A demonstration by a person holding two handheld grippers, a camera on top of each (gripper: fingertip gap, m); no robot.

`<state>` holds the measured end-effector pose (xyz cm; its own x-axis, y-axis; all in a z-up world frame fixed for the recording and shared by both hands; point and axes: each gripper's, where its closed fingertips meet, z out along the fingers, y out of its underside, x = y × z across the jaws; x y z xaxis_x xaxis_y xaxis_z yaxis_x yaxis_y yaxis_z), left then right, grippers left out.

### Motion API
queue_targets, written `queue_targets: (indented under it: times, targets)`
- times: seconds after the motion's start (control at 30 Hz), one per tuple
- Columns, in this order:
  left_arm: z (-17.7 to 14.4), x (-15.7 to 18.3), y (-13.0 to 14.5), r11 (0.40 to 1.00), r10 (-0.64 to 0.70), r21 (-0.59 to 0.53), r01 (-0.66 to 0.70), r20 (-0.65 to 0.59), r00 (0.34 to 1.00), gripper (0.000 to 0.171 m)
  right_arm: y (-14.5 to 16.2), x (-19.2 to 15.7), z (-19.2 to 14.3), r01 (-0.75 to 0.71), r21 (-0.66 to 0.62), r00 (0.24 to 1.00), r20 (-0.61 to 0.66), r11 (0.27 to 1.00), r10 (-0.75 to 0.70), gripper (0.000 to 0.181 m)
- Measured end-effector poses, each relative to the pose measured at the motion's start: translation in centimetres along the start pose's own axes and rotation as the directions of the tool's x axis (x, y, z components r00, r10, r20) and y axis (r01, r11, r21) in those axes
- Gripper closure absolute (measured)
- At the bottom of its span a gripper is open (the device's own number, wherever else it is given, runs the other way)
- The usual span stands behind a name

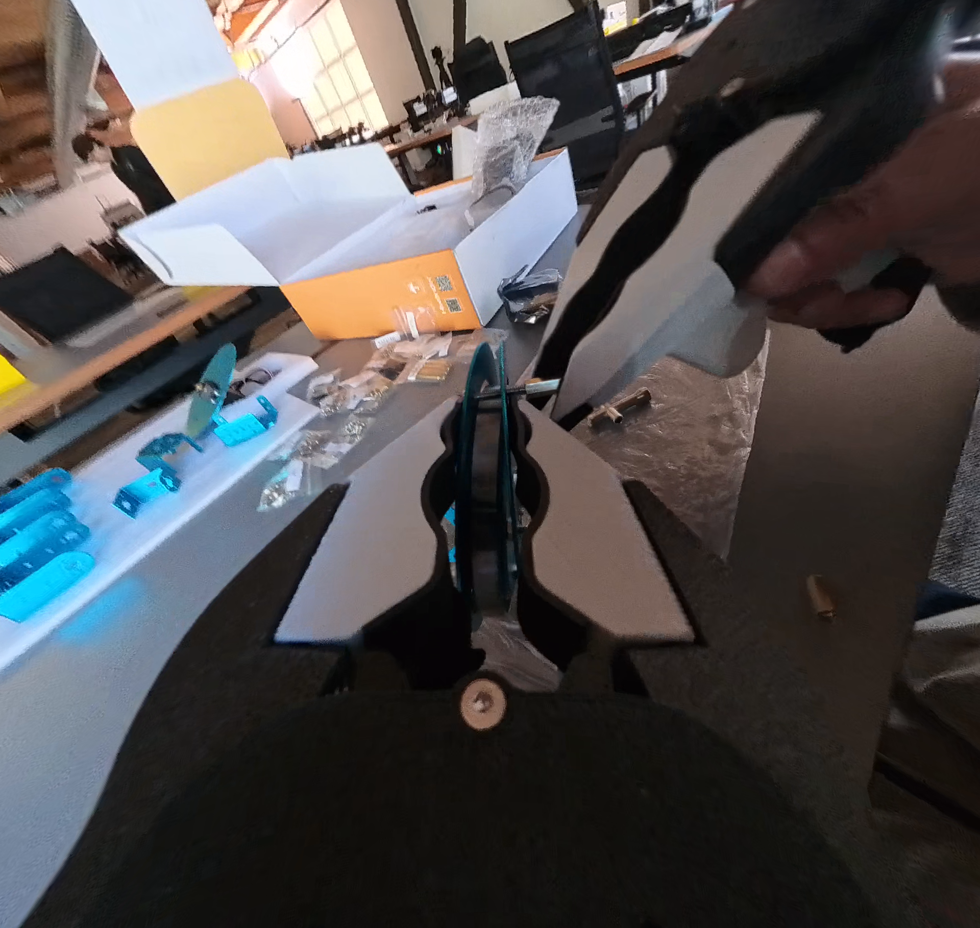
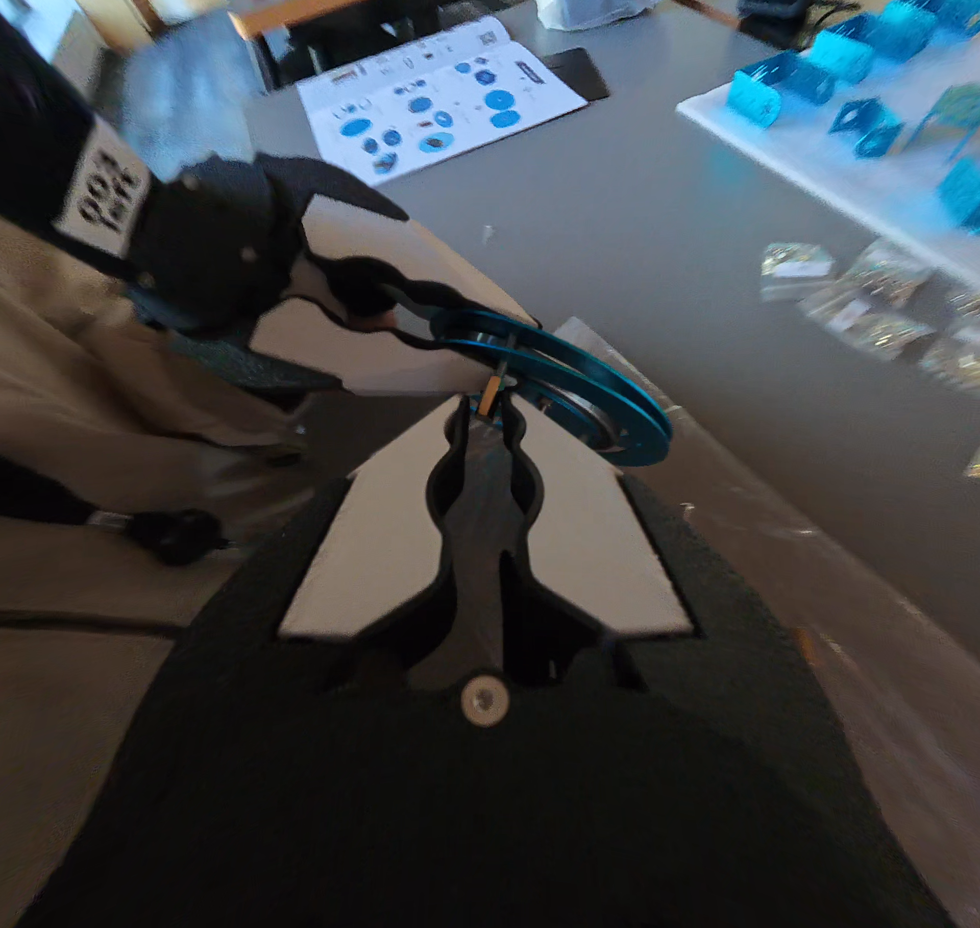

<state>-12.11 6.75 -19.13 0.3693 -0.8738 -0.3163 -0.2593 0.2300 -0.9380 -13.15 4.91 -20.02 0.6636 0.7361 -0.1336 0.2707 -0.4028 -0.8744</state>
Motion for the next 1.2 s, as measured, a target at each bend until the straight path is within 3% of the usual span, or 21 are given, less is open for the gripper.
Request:
queue_targets:
  times: [0.1,0.2,0.33,0.47,0.57,0.67,1.0,1.1,1.2]
  targets:
    - [0.1,-0.2,0.4,0.999,-0.035,-0.034,0.035,0.003,0.999,0.159,0.1,0.6,0.4,0.158,-0.03,0.979,-0.125,0.987,-0.161,0.175]
    - [0.0,0.2,0.9,0.998,-0.031,-0.063,0.03,-0.02,0.999,0.155,0.8,1.1,0.5,0.242,-0.11,0.953,-0.161,0.964,-0.258,0.176]
    - [-0.9,1.4,0.0,0.987,-0.162,-0.025,0.161,-0.209,0.964,0.143,1.1,1.4,0.0,0.2,-0.076,0.976,-0.077,0.977,-0.206,0.177]
    - [-2.6,-0.3,-1.7,0.935,-0.315,0.041,0.353,-0.361,0.878,0.148,1.4,2.6,-0.5,0.227,-0.082,0.967,-0.101,0.97,-0.235,0.177]
    - [-2.5,-1.6,-1.4,0.909,-0.373,0.007,0.416,-0.43,0.822,0.152,1.4,2.0,-0.5,0.255,-0.052,0.965,-0.04,0.965,-0.257,0.177]
    - [-1.9,-0.9,-0.1,0.941,-0.319,-0.069,0.331,-0.503,0.803,0.153,1.0,1.5,0.0,0.27,-0.023,0.963,-0.005,0.962,-0.271,0.177]
    - [-1.7,-0.6,0.5,0.977,-0.212,-0.152,0.149,-0.681,0.701,0.165,-0.3,1.2,1.4,0.304,0.047,0.944,0.121,0.952,-0.307,0.177]
    - [-1.7,-1.1,0.8,0.979,-0.194,-0.186,0.079,-0.754,0.628,0.165,-0.8,1.5,1.9,0.403,0.045,0.895,0.189,0.914,-0.404,0.177]
    - [-1.0,-2.1,1.4,0.982,-0.167,-0.185,0.034,-0.771,0.614,0.159,-1.4,2.8,2.5,0.454,0.059,0.858,0.241,0.889,-0.454,0.177]
